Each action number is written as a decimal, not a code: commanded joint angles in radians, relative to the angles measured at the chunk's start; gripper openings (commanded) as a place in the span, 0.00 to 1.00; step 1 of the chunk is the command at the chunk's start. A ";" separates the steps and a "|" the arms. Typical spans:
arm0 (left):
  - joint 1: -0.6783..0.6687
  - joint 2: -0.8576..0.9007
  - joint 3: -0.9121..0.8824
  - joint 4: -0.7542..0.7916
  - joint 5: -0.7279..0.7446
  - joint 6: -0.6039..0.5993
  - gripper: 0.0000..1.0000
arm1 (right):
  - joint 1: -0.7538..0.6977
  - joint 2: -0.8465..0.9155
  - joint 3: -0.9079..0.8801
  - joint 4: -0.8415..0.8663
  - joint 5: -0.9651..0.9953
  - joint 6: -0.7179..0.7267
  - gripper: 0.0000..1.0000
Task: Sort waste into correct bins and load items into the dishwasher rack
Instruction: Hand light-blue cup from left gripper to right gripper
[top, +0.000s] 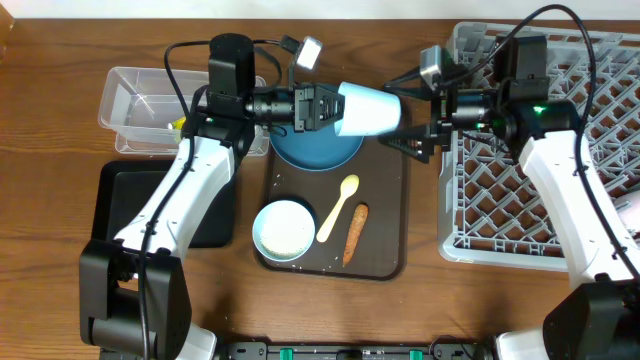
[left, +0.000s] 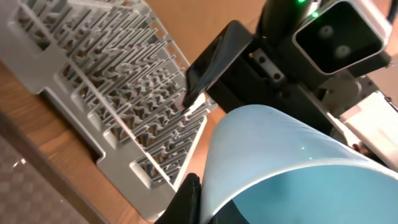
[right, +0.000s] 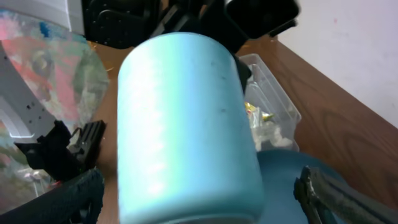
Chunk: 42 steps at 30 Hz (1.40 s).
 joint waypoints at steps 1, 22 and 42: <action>-0.002 0.000 0.013 0.036 0.043 -0.055 0.06 | 0.024 0.003 -0.006 0.008 -0.032 -0.016 0.95; -0.002 0.000 0.013 0.050 0.043 -0.071 0.06 | 0.059 0.003 -0.006 0.090 -0.047 -0.016 0.82; -0.002 0.000 0.013 0.050 0.042 -0.072 0.27 | 0.073 0.003 -0.006 0.098 -0.021 0.010 0.52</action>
